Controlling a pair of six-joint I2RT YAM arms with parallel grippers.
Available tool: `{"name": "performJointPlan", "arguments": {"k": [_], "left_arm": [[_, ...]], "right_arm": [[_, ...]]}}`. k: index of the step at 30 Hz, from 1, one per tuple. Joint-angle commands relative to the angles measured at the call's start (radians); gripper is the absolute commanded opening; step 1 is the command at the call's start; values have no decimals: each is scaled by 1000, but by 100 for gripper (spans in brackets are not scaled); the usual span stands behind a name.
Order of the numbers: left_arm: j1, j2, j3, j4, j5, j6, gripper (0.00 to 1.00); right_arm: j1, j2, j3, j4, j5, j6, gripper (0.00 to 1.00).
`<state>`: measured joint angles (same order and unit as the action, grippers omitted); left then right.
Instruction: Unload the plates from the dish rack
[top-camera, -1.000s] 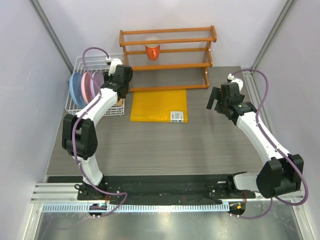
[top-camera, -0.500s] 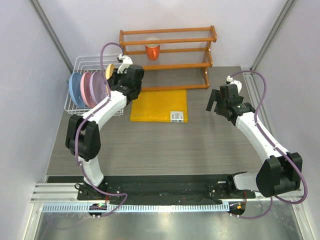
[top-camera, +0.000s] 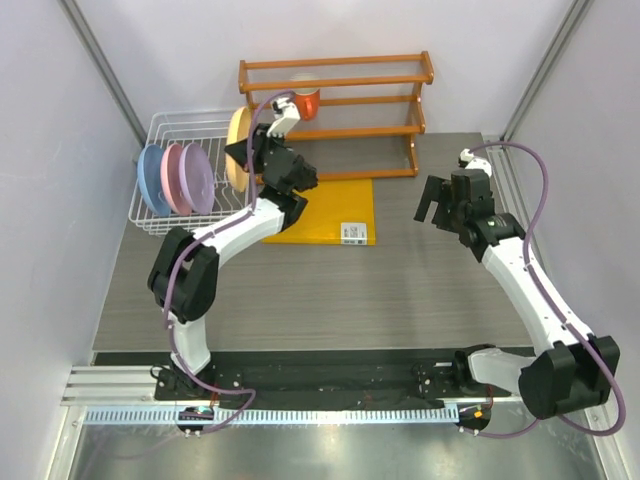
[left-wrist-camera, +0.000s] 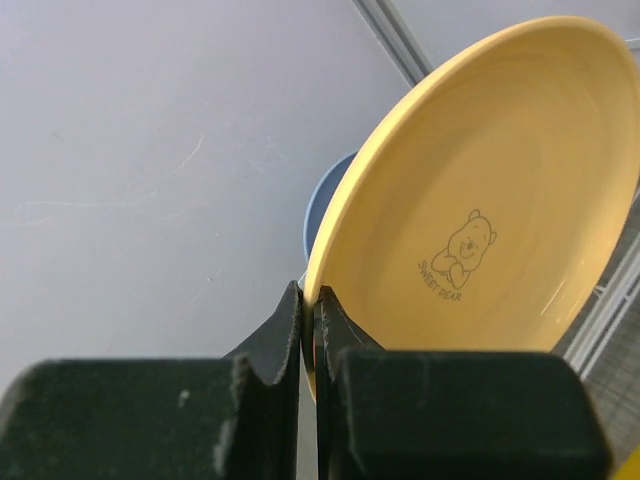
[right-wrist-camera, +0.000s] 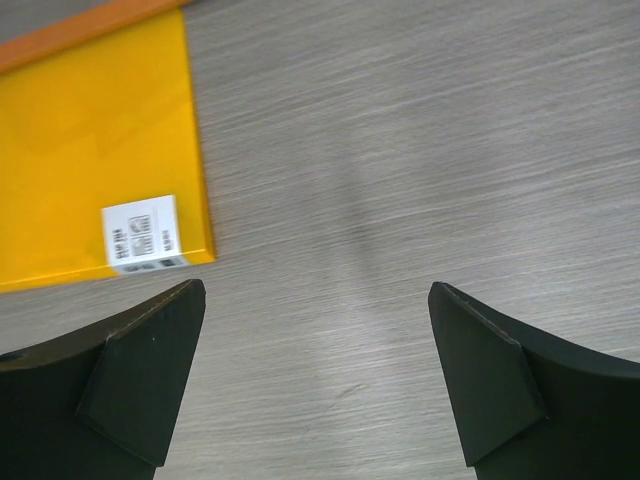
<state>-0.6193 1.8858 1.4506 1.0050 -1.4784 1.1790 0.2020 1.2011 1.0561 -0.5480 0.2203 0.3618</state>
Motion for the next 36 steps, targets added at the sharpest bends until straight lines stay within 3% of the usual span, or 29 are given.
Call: {"name": "performJointPlan", "arguments": {"k": [1,7,9,12,17,24,29,36], "left_arm": [[-127,-112,10,219,-137,195,0],[-348,-165,14,230,-195,232,0],[-423,-157,25,285,-226,281,0],[-499,-88,85,541,-267,519,0],[-611,10,169,543,-269,538,0],[-648,38,212,543,-270,464,0],[-593,99,180,541,-223,415,0],[-519,278,396,541,-198,501,0]], "right_arm": [[2,-86,18,10,-107,-23,100],[2,-141,15,5,-163,-9,100],[2,-158,8,0,-180,0,100],[2,-182,-4,2,-246,17,100],[2,-273,-63,25,-283,55,100],[4,-330,-105,23,-277,72,100],[5,-316,-119,25,-234,68,100],[4,-284,-136,26,-133,35,100]]}}
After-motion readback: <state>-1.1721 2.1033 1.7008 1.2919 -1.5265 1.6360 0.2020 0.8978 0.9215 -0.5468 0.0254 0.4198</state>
